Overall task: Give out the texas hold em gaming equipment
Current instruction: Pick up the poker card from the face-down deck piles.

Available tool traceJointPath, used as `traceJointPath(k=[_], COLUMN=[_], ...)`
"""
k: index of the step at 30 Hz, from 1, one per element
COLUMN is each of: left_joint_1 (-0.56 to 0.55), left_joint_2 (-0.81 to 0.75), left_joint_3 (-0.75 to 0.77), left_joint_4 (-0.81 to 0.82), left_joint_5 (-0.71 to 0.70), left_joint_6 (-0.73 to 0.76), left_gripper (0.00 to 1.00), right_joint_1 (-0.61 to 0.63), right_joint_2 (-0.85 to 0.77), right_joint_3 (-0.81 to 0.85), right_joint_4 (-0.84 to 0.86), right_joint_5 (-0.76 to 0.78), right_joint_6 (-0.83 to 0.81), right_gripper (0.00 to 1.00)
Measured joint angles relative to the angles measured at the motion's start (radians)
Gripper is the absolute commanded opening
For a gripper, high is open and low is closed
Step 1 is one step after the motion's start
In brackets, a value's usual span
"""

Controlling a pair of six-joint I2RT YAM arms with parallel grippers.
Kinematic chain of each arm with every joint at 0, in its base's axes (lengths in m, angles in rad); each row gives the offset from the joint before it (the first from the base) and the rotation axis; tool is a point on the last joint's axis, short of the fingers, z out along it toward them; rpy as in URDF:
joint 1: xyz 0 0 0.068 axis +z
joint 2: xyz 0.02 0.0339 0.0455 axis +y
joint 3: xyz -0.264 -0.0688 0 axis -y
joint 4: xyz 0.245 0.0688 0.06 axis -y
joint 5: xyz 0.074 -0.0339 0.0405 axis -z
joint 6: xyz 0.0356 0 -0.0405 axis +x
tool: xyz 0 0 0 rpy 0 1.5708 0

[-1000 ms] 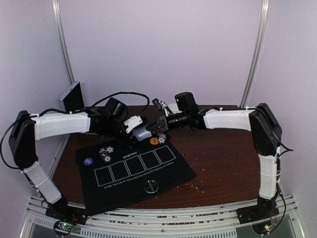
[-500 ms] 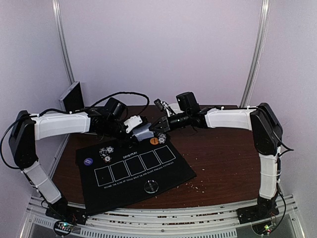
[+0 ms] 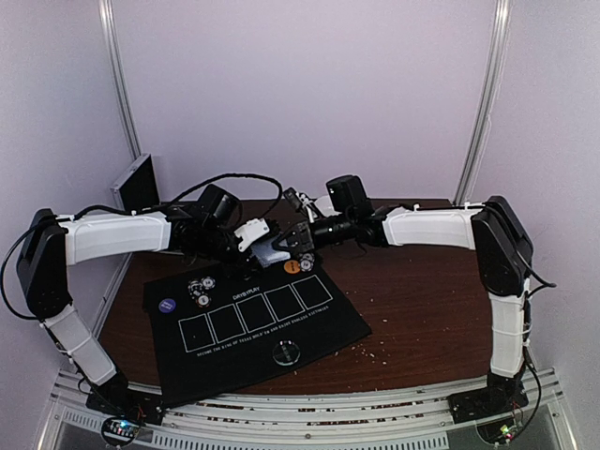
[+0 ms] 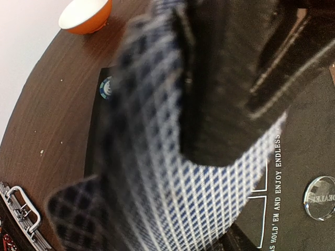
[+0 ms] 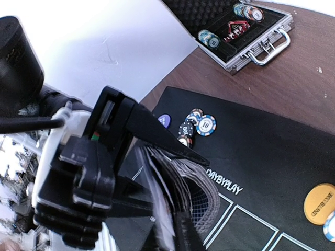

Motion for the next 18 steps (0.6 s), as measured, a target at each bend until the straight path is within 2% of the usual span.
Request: traceJointPath(k=[8, 18], left_joint_1=[0.0, 0.001], left_joint_2=[0.0, 0.0], left_joint_3=[-0.004, -0.016], left_joint_4=[0.001, 0.001], left_joint_5=[0.0, 0.001], left_joint_6=[-0.003, -0.006], left_gripper=[0.51, 0.51], right_joint_1=[0.004, -0.015], right_joint_2=[0.001, -0.018], right_joint_3=[0.003, 0.003], right_joint_4=[-0.005, -0.074], right_joint_5=[0.029, 0.031], right_joint_6=[-0.016, -0.077], right_gripper=[0.0, 0.05])
